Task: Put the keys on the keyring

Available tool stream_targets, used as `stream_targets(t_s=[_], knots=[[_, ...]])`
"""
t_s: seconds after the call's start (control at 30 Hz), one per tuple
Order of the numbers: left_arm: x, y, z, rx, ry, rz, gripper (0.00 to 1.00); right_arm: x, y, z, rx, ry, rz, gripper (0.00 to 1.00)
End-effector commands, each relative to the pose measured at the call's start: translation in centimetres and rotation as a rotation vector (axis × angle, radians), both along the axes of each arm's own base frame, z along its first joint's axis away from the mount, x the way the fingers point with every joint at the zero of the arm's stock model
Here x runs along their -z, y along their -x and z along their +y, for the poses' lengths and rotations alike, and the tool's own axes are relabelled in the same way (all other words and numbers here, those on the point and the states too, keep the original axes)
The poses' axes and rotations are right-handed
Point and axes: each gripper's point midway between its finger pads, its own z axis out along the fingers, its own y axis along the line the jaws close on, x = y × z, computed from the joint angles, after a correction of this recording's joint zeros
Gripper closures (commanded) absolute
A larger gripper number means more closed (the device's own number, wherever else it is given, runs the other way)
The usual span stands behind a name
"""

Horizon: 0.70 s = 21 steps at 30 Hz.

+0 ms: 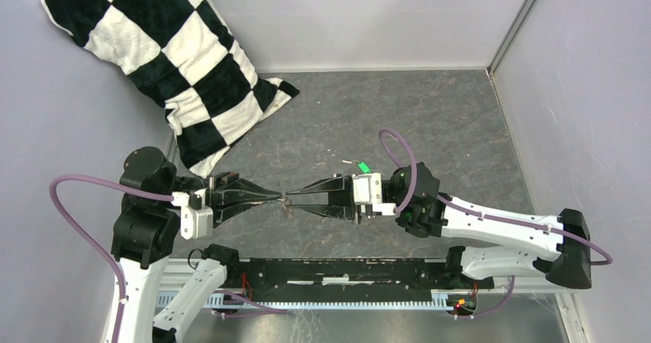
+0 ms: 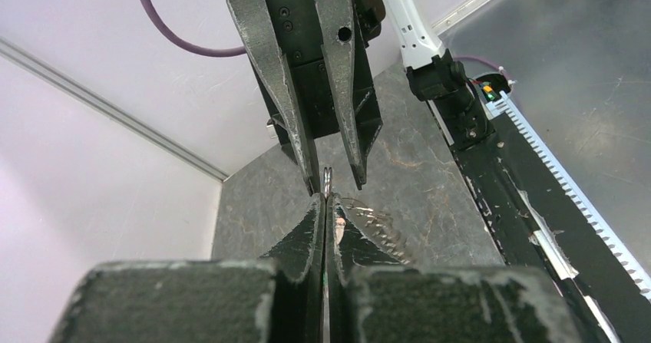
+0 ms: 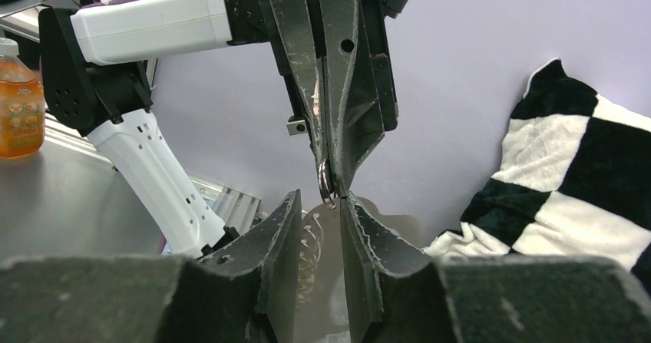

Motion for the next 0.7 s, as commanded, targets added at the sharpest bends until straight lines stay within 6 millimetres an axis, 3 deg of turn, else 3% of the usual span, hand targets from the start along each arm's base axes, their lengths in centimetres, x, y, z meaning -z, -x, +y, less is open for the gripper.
stream_targets(t_s=[0.0,0.1,0.23,0.27,0.33,0.37,0.47,0.67], knots=[[-1.0,0.8,0.0,0.029,0.010,-0.019,0.98,-3.3,0.5,-0.4,-0.032,-0.081,-0.012,0.69],[-0.9,0.7,0.0,0.030,0.009,-0.014,0.98,-3.2,0.4,-0.2,-0.036,-0.076,-0.008,0.75],[-0.8,0.8,0.0,0.033,0.008,-0.005,0.98,-3.1,0.2,0.1,-0.028,-0.060,-0.009,0.96],[-0.7,0.7,0.0,0.025,0.007,-0.002,0.94,-2.9,-0.2,0.2,-0.014,-0.044,-0.010,0.99],[-0.5,0.2,0.1,-0.013,0.005,0.012,0.68,-2.7,-0.8,0.1,0.023,-0.015,-0.012,1.00],[-0.5,0.0,0.1,-0.032,0.005,0.020,0.65,-2.5,-1.1,0.1,0.042,0.001,-0.022,1.00],[-0.4,-0.5,0.2,-0.073,0.005,0.031,0.64,-1.5,-2.0,0.2,0.088,0.086,-0.030,1.00],[-0.1,-1.6,0.3,-0.126,-0.007,0.052,0.73,0.5,-3.3,0.7,0.148,0.249,-0.034,1.00]])
